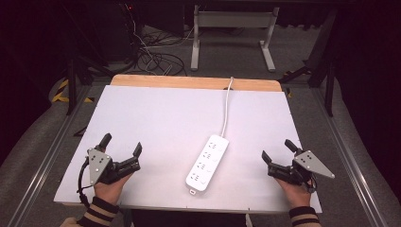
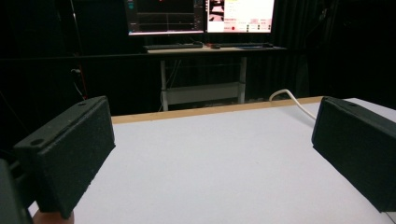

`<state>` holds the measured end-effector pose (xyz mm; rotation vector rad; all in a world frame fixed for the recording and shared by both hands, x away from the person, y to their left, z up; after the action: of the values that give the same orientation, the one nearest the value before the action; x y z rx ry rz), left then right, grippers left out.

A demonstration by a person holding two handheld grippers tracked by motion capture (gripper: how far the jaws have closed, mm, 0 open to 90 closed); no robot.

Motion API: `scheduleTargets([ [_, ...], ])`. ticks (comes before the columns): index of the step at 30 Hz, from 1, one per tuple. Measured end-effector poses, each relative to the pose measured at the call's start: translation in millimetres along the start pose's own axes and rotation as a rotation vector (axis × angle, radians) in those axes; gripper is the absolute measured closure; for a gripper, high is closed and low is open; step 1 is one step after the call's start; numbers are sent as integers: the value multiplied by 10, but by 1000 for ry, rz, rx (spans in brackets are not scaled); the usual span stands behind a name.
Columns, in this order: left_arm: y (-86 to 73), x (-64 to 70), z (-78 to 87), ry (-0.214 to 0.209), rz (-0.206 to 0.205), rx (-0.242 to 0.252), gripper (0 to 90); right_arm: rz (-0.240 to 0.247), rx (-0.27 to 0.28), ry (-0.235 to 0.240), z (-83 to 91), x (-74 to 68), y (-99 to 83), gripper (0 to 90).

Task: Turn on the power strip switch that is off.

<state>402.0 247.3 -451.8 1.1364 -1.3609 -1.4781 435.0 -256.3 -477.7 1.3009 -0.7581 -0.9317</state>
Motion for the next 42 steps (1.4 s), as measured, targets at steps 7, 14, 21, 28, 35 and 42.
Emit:
scheduleTargets([
  [7,-3,1,2,0,2,-3,0,1,-5,2,-11,-5,-1,61],
  [14,-4,2,-2,-8,3,-4,0,-14,2,14,-1,-7,5,64],
  [21,-3,12,-11,-13,2,-7,0,-34,-1,31,26,10,20,165],
  [28,-1,9,-12,-14,5,-5,0,-4,-39,110,96,-14,50,852],
  [35,-8,6,-5,-9,4,-9,0,-101,-47,78,106,48,175,900],
  [42,-18,0,3,-4,-2,-12,0,-144,-31,71,124,51,422,900],
])
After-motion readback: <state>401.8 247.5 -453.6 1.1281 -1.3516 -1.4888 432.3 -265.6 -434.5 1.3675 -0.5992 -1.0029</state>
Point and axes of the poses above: each handheld gripper's, and its own axes: z roughly backward along the jaws, y roughly out of its top, x roughly to its right, the point moved 3 cm from there along -z, roughly forward along the jaws, and after that the axes turned 4 degrees about -z, right-handed, at the moved point
